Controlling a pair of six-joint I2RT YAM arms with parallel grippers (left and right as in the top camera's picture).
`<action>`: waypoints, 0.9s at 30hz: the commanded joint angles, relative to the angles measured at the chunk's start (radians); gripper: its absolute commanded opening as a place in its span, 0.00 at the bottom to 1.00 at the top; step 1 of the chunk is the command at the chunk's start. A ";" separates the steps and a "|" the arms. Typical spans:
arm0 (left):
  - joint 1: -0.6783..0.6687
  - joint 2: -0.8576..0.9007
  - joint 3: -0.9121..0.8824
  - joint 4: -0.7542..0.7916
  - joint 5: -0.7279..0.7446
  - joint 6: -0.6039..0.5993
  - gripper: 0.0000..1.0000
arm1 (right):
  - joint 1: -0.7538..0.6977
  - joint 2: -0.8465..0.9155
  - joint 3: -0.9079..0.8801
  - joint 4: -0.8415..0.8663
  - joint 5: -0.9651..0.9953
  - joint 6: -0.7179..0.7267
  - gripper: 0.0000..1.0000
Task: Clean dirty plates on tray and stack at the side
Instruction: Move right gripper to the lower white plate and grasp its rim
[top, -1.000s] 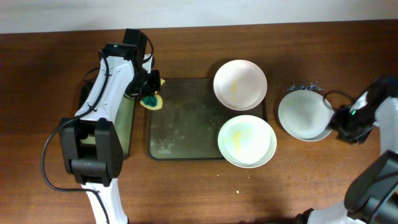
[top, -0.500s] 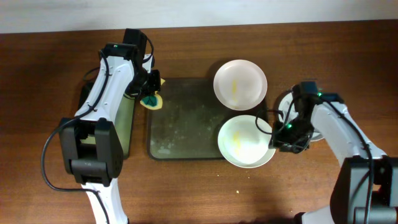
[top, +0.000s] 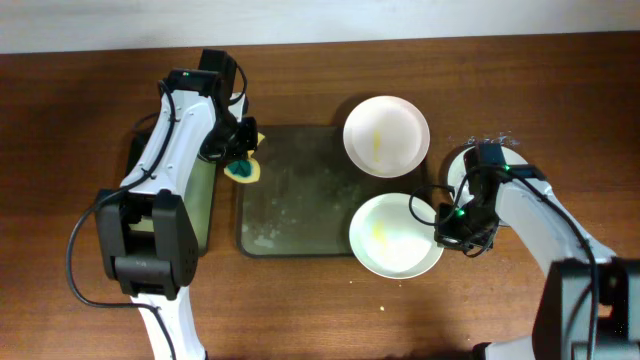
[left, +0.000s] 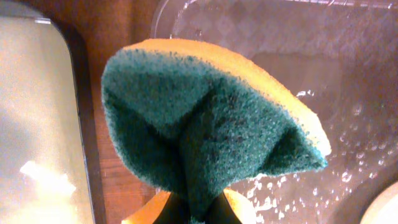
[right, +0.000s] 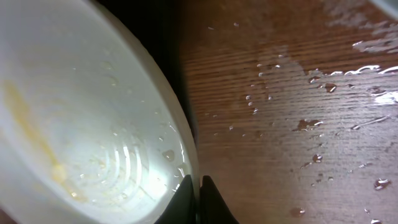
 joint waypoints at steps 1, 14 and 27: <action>0.002 -0.025 0.035 -0.050 0.010 0.017 0.00 | 0.084 -0.109 0.056 0.021 -0.035 0.034 0.04; 0.002 -0.300 0.036 -0.104 -0.039 0.016 0.00 | 0.503 0.113 0.066 0.560 0.157 0.457 0.04; 0.001 -0.319 0.036 -0.136 -0.039 0.016 0.00 | 0.509 0.025 0.281 0.234 0.180 0.388 0.40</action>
